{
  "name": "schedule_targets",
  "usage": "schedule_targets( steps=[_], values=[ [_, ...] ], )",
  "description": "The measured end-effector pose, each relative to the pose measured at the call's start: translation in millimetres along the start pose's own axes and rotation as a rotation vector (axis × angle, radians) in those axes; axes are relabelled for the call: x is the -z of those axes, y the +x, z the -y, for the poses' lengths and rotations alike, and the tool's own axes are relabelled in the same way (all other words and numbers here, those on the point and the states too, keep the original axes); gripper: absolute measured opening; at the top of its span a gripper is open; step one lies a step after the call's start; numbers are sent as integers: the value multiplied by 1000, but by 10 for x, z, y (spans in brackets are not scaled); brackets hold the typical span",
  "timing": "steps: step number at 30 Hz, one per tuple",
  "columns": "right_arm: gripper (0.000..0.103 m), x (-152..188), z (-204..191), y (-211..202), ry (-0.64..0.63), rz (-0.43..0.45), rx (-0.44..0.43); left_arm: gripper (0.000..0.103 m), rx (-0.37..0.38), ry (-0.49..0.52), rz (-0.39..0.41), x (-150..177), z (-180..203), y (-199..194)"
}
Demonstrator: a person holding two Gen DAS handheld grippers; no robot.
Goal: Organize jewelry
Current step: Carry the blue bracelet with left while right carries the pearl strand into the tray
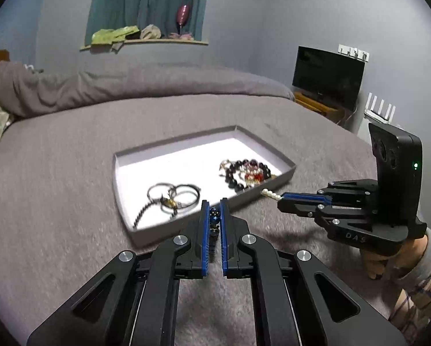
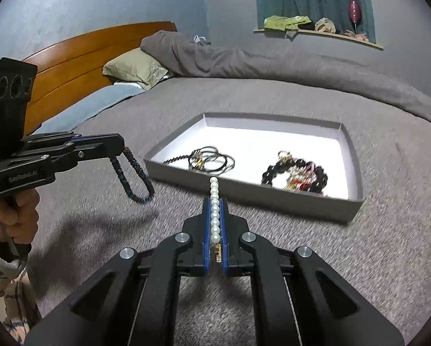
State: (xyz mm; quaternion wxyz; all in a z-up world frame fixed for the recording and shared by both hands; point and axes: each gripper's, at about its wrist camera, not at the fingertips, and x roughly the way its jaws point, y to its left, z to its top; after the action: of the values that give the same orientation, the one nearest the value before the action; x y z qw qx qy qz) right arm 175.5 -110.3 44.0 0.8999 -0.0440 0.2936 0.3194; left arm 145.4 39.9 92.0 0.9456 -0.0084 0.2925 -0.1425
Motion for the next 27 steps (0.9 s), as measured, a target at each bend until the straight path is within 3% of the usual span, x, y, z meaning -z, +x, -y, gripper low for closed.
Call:
schedule_targets(
  steps=[12,27],
  values=[
    [6,-186,282,18,69,29,5,8,-3,0,9,-340,-99,160],
    [6,-318,624,174,155,31,31,8,-23,-19,-19,-477,-242,510]
  ],
)
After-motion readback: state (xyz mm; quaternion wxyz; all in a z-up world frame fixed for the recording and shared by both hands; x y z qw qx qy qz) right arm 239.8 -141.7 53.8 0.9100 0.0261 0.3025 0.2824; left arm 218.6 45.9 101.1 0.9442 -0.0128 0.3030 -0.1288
